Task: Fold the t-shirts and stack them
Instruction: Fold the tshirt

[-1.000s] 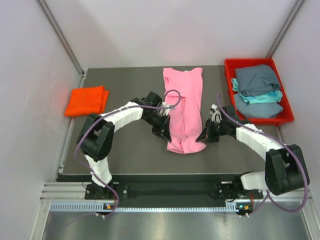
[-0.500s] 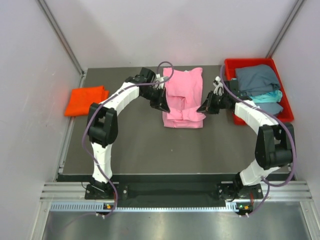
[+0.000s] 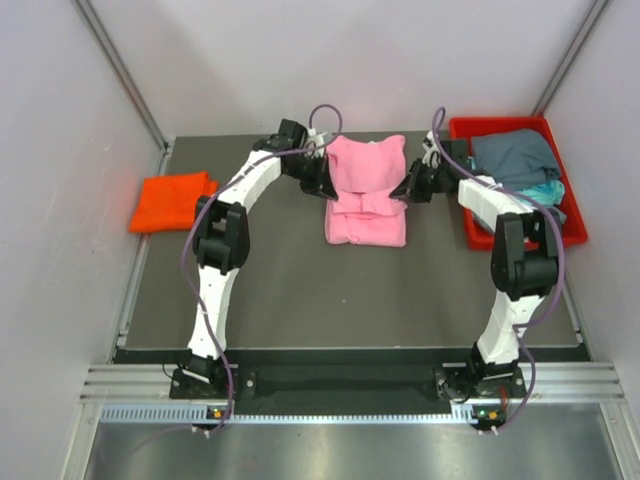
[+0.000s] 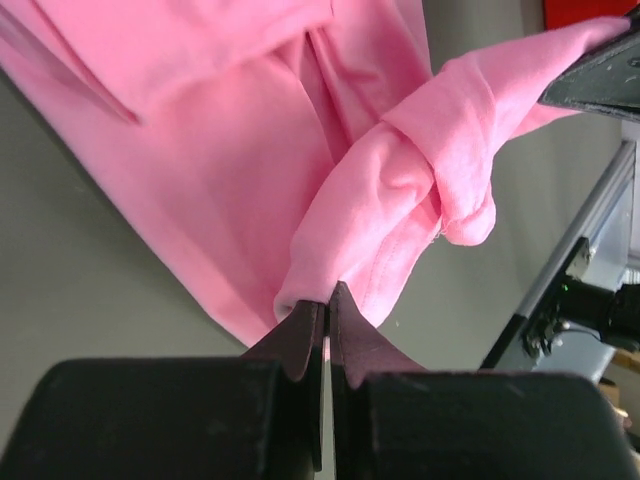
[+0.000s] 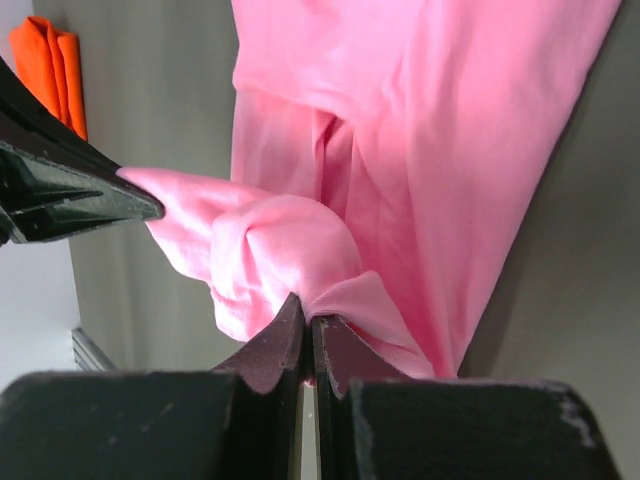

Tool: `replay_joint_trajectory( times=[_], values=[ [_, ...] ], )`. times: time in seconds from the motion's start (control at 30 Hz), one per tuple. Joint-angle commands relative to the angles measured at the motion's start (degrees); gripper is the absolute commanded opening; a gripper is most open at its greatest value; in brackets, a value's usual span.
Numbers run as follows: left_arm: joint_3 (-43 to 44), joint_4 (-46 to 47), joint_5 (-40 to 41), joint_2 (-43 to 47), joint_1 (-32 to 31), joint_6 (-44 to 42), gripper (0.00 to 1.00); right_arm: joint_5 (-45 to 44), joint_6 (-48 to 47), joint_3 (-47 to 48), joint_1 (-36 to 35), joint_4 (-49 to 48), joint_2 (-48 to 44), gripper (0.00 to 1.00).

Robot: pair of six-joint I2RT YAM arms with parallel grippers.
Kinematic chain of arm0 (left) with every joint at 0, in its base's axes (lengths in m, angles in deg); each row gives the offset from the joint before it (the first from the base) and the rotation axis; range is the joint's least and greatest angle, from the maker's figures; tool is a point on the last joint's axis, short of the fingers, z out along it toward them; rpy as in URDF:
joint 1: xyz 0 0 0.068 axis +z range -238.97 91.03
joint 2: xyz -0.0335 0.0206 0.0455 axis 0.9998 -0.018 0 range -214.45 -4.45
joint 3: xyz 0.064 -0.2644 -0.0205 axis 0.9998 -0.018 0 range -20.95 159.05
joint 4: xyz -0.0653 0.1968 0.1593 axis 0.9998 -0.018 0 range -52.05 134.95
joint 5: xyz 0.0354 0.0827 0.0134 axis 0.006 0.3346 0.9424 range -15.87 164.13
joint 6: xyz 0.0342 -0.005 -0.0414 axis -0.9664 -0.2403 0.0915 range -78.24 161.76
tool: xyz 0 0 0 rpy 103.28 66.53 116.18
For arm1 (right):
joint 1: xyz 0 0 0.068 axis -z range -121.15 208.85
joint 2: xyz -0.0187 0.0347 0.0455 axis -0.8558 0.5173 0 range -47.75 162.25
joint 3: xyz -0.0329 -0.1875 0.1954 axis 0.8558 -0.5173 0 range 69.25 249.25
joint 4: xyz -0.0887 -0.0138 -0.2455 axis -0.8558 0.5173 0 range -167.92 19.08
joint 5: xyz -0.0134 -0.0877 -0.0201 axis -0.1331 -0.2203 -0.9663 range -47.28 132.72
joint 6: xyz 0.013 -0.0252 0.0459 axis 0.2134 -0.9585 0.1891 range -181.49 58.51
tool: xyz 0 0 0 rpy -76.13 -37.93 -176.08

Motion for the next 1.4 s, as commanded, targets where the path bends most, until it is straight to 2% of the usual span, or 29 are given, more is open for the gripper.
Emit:
replay_joint_trajectory(
  times=[0.0,0.53,0.73,0.8,0.83,0.87,0.9,0.93,1.03,1.07,1.13,1.23,1.37],
  values=[
    [6.03,2.23,0.38,-1.29,1.29,-0.62,0.00,-0.17,-0.50,4.68,0.30,-4.02,1.59,0.00],
    [14.73,6.89,2.05,-9.03,1.91,-1.14,0.00,-2.28,-1.64,14.52,0.47,-5.60,10.38,0.00],
    [17.28,9.79,5.04,-10.96,2.00,-0.88,0.00,-2.90,-1.73,16.46,0.47,-5.86,12.93,0.00],
    [17.98,11.19,6.87,-11.31,2.08,-0.53,0.12,-3.42,-1.82,16.81,0.39,-6.39,13.37,0.00],
    [18.25,11.37,7.76,-11.40,2.00,-0.27,0.17,-3.77,-2.34,16.99,0.47,-6.56,13.80,0.05],
    [18.86,11.55,8.98,-11.05,1.99,-0.09,0.27,-4.12,-2.87,17.43,0.47,-6.65,13.72,0.12],
    [19.21,11.29,10.04,-10.62,1.82,-0.18,0.34,-4.65,-3.39,17.78,0.47,-5.87,13.63,0.21],
    [19.30,10.94,12.14,-9.92,1.82,-0.61,0.44,-5.96,-4.53,18.13,0.74,-5.25,12.76,0.40],
    [17.12,7.78,14.18,-5.18,1.99,-0.88,0.59,-6.15,-5.68,17.08,2.05,-3.49,9.95,0.56],
    [13.11,7.16,13.22,-1.86,2.17,-0.53,0.60,-6.15,-5.60,14.99,3.27,-3.32,7.42,0.62],
    [7.91,5.59,10.07,1.50,3.31,1.74,0.60,-5.80,-4.55,12.00,4.69,-2.79,3.11,0.64],
    [-5.78,3.65,4.61,6.52,4.72,4.38,0.61,-2.83,-3.58,5.41,7.32,-2.26,-1.38,0.65],
    [-15.73,3.99,-0.49,9.86,5.60,6.58,0.62,-0.53,-2.17,-5.21,7.51,-3.31,-4.64,0.65]
  ],
)
